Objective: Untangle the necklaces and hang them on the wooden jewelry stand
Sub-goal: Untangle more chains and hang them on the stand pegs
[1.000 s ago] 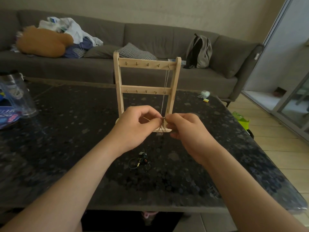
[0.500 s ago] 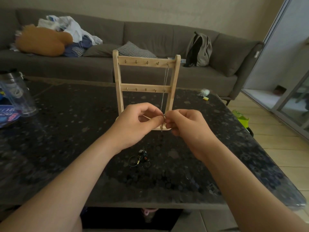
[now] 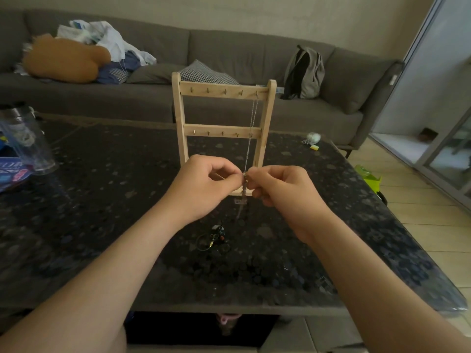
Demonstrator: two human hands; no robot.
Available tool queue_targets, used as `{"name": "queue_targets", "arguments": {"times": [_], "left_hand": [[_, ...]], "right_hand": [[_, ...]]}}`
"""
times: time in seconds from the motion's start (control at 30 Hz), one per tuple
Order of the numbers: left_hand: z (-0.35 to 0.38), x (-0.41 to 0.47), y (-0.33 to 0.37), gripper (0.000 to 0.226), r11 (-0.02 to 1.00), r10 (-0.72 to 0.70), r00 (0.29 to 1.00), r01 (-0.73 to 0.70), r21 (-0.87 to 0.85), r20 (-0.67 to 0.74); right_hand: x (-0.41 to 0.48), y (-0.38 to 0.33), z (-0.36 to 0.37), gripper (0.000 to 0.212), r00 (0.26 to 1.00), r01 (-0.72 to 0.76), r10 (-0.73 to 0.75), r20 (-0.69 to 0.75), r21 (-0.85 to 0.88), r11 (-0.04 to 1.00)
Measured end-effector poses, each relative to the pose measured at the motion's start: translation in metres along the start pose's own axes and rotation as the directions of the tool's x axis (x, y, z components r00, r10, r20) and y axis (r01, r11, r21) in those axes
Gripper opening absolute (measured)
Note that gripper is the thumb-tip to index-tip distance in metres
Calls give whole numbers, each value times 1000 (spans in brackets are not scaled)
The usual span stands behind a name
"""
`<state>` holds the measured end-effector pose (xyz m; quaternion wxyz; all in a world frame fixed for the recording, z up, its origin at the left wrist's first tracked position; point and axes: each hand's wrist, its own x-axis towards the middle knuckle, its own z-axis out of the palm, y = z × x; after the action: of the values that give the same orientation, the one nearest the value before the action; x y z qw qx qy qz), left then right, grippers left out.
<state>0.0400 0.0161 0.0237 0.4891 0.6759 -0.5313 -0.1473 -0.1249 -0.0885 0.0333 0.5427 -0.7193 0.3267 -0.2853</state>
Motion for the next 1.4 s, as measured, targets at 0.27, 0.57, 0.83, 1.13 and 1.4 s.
{"name": "queue_targets", "arguments": {"times": [0.27,0.57,0.83,1.13,1.4], "left_hand": [[0,-1,-2,8,998,26,999,-24,53,-38],[-1,-2,0,9,1000,24,1000,-24,6,-19],[-5,-4,4,15,997,-5,999,7,-78,37],[0,-5,3,8,987,2,1000,3,163,-29],[0,-4,6,7,992,-78,995,71,106,68]], "right_hand": [[3,6,1,10,978,205,-211,-1,-226,952],[5,8,-1,15,974,223,-224,33,-295,929],[6,8,-3,19,969,248,-241,61,-318,915],[2,9,2,12,971,240,-210,116,-440,865],[1,2,3,12,961,272,-267,79,-470,840]]}}
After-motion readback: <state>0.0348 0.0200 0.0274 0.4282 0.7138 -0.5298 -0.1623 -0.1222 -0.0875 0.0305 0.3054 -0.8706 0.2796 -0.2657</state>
